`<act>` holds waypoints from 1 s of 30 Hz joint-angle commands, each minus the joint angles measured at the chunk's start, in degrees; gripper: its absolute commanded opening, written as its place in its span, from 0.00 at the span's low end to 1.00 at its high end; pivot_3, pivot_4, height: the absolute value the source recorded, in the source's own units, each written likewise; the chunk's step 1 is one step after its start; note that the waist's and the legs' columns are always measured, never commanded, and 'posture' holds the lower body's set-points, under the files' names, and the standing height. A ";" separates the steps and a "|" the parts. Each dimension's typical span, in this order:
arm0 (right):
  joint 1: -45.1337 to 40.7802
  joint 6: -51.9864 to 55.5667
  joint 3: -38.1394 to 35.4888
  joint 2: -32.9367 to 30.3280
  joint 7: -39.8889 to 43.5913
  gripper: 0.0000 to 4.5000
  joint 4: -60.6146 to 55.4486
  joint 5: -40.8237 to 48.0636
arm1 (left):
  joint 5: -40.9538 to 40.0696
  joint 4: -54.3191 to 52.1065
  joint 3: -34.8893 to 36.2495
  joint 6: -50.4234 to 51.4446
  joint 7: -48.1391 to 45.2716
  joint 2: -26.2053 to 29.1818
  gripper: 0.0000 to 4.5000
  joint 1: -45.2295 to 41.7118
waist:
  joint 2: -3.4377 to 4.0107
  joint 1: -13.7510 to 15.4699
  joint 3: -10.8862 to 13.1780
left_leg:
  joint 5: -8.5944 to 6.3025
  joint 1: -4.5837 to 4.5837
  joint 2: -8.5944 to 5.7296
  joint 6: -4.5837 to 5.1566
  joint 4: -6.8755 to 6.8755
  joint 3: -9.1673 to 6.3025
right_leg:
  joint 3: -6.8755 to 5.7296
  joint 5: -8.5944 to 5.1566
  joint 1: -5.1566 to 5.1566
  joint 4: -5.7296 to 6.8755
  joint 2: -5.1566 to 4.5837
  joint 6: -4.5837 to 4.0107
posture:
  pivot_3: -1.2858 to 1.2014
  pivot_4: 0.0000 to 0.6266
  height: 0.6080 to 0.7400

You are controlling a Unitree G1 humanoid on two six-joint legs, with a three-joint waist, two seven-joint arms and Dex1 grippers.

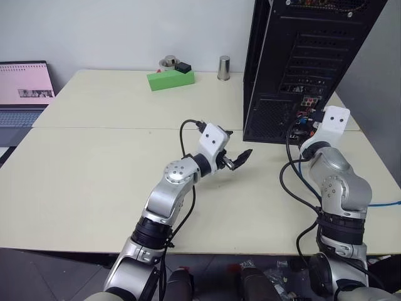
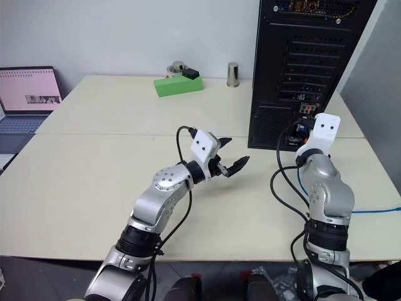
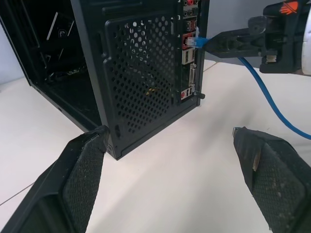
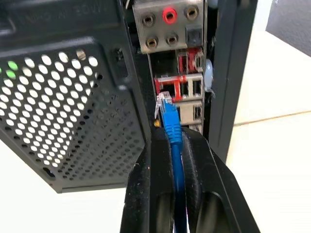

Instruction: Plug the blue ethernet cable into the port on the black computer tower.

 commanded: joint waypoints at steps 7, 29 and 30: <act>-1.29 -0.99 -0.46 0.00 0.26 0.00 -1.97 0.51 | 0.46 -2.08 0.06 -1.89 -0.06 -0.18 0.96 -0.35 | 0.00 0.00 0.00 | 0.00 0.00 0.00 0.00 0.00 0.00 | 0.00 0.00 0.00 0.00 0.00 0.00 | 0.52 0.24 1.00; -3.00 -4.71 -0.05 -1.52 1.41 0.00 2.18 -0.78 | -2.26 -3.78 0.35 -2.71 -5.36 0.12 0.96 -0.31 | 0.01 0.00 0.00 | 0.00 0.00 0.00 0.00 -0.03 0.00 | 0.00 0.00 -0.01 -0.02 0.00 0.00 | 0.52 0.24 1.00; -3.05 -4.76 -0.04 -1.55 1.41 0.00 2.23 -0.83 | -2.32 -3.76 0.33 -2.87 -5.69 0.16 0.96 -0.39 | 0.01 0.00 0.00 | 0.00 -0.01 0.00 0.00 -0.03 0.01 | 0.00 0.00 -0.01 -0.02 0.00 0.00 | 0.52 0.24 1.00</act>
